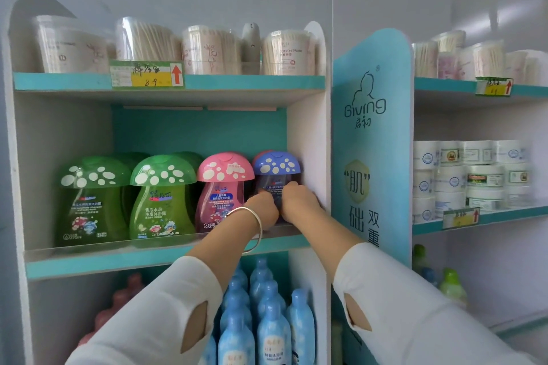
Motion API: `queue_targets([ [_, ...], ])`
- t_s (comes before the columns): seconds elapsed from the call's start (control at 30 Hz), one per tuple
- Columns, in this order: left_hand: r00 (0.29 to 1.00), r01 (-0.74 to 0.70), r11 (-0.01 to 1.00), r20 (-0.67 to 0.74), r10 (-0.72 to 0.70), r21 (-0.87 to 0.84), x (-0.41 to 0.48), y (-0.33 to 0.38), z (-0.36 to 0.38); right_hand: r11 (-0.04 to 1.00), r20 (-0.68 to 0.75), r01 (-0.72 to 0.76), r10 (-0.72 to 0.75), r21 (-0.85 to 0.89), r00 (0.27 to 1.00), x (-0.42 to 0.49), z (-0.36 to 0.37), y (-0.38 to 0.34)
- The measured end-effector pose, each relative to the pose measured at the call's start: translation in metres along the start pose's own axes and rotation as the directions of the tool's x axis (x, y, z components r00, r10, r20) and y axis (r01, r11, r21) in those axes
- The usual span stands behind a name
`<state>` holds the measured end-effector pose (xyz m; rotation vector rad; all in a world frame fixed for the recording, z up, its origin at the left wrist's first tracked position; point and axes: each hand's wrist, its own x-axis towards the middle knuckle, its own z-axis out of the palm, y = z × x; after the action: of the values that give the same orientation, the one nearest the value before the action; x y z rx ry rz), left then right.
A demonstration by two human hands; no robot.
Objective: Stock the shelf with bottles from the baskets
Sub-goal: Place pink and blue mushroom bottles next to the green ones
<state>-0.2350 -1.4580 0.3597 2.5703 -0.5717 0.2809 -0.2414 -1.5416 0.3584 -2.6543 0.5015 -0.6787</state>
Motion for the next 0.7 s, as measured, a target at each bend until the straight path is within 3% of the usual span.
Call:
queue_targets([
  [0.13,0.994,-0.058,0.998,-0.092,0.057,-0.006,-0.008,-0.007,0.001,0.998,-0.007,0.051,-0.051,-0.028,0.999,-0.011,-0.004,0.004],
  [0.3,0.962,-0.16,0.985,-0.236,0.138,-0.073,-0.032,-0.009,-0.002,0.973,-0.085,0.211,-0.219,-0.094,0.972,-0.036,-0.02,0.01],
  [0.4,0.947,-0.183,0.978,-0.285,0.149,-0.099,-0.05,-0.006,-0.006,0.96,-0.119,0.274,-0.279,-0.055,0.953,-0.057,-0.03,0.016],
  [0.63,0.925,-0.25,0.961,-0.323,0.201,-0.117,-0.104,0.026,0.008,0.964,-0.181,0.259,-0.264,-0.05,0.947,-0.117,-0.061,0.062],
  [0.7,0.929,-0.292,0.95,-0.269,0.254,-0.111,-0.121,0.042,0.028,0.973,-0.162,0.222,-0.229,-0.058,0.96,-0.135,-0.066,0.091],
])
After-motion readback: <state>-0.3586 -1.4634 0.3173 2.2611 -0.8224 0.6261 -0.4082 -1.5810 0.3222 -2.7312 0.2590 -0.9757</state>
